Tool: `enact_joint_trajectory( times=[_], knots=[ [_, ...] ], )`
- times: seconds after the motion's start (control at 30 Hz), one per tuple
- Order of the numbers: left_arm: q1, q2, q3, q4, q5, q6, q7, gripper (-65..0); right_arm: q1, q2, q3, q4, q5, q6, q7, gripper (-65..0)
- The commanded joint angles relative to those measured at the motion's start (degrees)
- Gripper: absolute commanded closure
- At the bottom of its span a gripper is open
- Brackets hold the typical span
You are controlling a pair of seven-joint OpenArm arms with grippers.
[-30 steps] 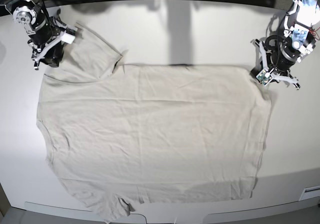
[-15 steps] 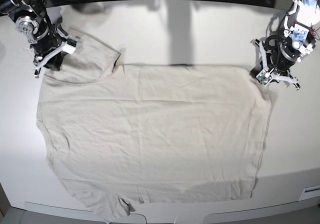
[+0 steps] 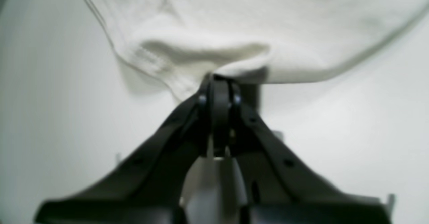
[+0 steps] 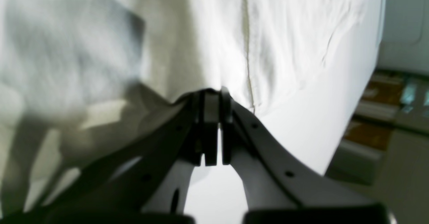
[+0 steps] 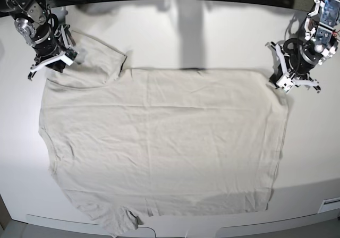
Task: Fold the T-shirt properly
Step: 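Grasp the shoulder corners with the left and right grippers, then lift the shoulders and pull the shirt toward the robot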
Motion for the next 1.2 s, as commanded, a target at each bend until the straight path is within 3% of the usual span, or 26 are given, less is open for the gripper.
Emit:
enact_joint_trajectory(
  times=[0.0,0.13,0.3,0.47,0.67,0.8,1.0,1.17],
  knots=[
    [0.5,-1.3,0.2,-0.2,-1.3,-1.7,3.7,0.0,-1.6,0.5,0.3,0.0,2.7,2.9,-0.3,0.0],
    [0.5,-3.3,0.2,0.0,-8.7,-1.7,5.9,0.0,-6.4,1.1,5.0,2.5,3.3,0.5,2.9,0.0],
    [1.0,-3.4,0.2,2.4,-11.6,-1.4,8.7,0.0,-13.4,1.1,13.1,6.2,6.4,0.6,4.8,0.0],
    [5.6,-3.4,0.0,9.8,-9.0,5.1,8.2,0.0,-19.5,1.0,20.8,8.5,9.7,0.7,5.0,0.0],
    [12.4,-3.4,-0.6,16.3,-4.4,9.5,8.2,0.0,-27.9,0.6,26.2,11.4,9.7,0.6,5.4,0.0],
    [17.7,-3.4,-4.6,18.3,-4.5,10.1,8.2,0.0,-32.4,0.4,28.5,12.6,9.7,0.6,6.1,0.0],
    [28.8,-2.9,-14.6,22.5,-4.7,10.7,7.0,0.0,-36.2,-5.6,33.2,13.8,9.6,0.6,10.3,0.0],
    [35.9,0.9,-21.2,27.0,-4.4,10.5,4.2,0.0,-39.6,-9.6,36.0,15.9,8.6,0.6,12.7,0.0]
  ],
)
